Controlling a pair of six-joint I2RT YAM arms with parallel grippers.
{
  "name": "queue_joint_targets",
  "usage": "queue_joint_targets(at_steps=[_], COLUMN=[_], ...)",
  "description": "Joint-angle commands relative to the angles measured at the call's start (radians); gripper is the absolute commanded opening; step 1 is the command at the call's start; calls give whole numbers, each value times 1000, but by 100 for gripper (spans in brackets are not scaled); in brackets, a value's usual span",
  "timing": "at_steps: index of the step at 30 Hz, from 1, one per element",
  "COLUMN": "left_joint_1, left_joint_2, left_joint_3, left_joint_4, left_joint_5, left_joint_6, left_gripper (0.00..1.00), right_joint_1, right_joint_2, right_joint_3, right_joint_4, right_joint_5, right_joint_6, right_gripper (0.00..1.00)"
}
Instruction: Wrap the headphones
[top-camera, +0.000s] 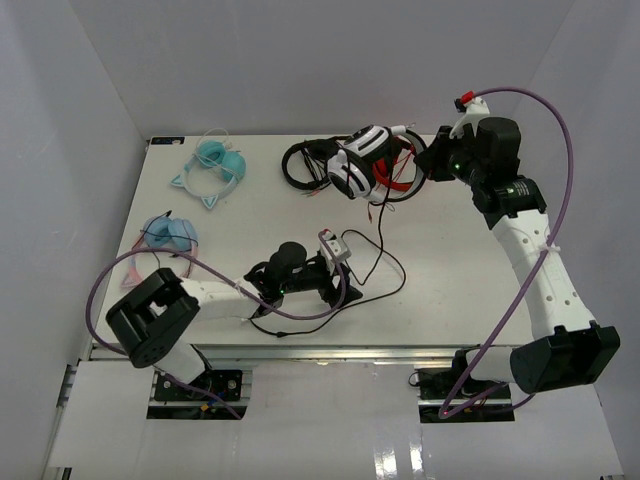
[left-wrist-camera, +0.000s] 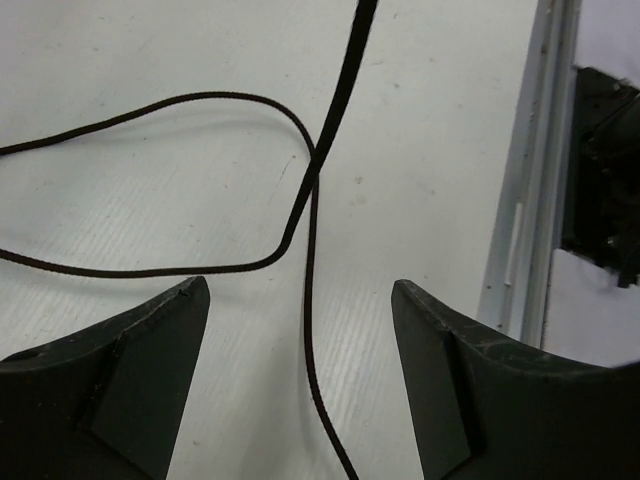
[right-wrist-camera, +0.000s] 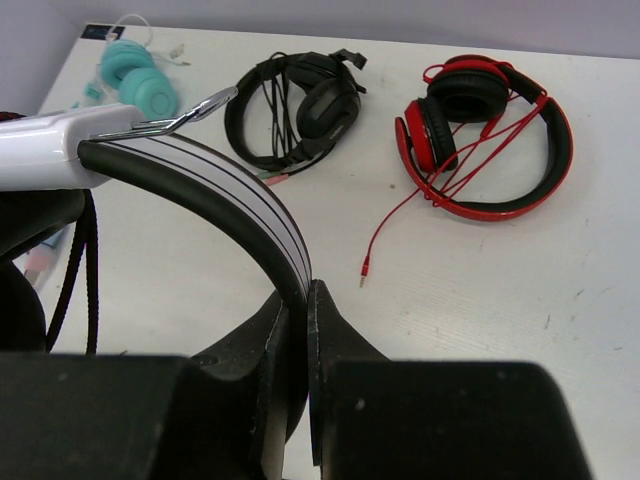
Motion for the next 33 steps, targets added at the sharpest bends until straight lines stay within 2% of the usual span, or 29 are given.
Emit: queue_joint_targets(at_steps=[1,7,11,13,16,18,21,23,24,26,30,33], left_joint_1=[-29,-46,-64,-66,-66,-66,-66,-66,-66,-66,-44,0], left_joint_2=[104,220,271,296,338,369,410,422,423,412,364,300], left_joint_3=[-27,0,30,60,105,145,197,194,187,157,97,45], left_joint_4=[287,390,399,390,351,312,261,271,273,291,280,230], left_joint_5=[-121,-153,-205,-222,-239,-229,-215,-209,-209,-204,-188,-141], left_joint_6=[112,161,281,318,361,379,391,391,391,399,437,465], left_gripper=[84,85,85,90,89,80,44,15,4,0,0,0], right_joint_1=[-21,-37,-40,-44,-48,-56,-77,-96,-105,-121,-146,-158], right_joint_2=[-73,-97,-99,-103,-116,-122,-124,-121,-120,-123,-139,-172], right_joint_3=[29,4,-8,-22,-35,-42,-38,-23,-16,0,27,26], right_joint_4=[76,81,93,111,124,130,134,133,132,129,120,71], right_joint_5=[-113,-136,-197,-227,-274,-312,-369,-412,-429,-469,-602,-671], right_joint_6=[93,99,100,100,100,104,126,141,145,153,117,-33], right_gripper=[8,8,8,8,8,8,8,8,8,8,8,8])
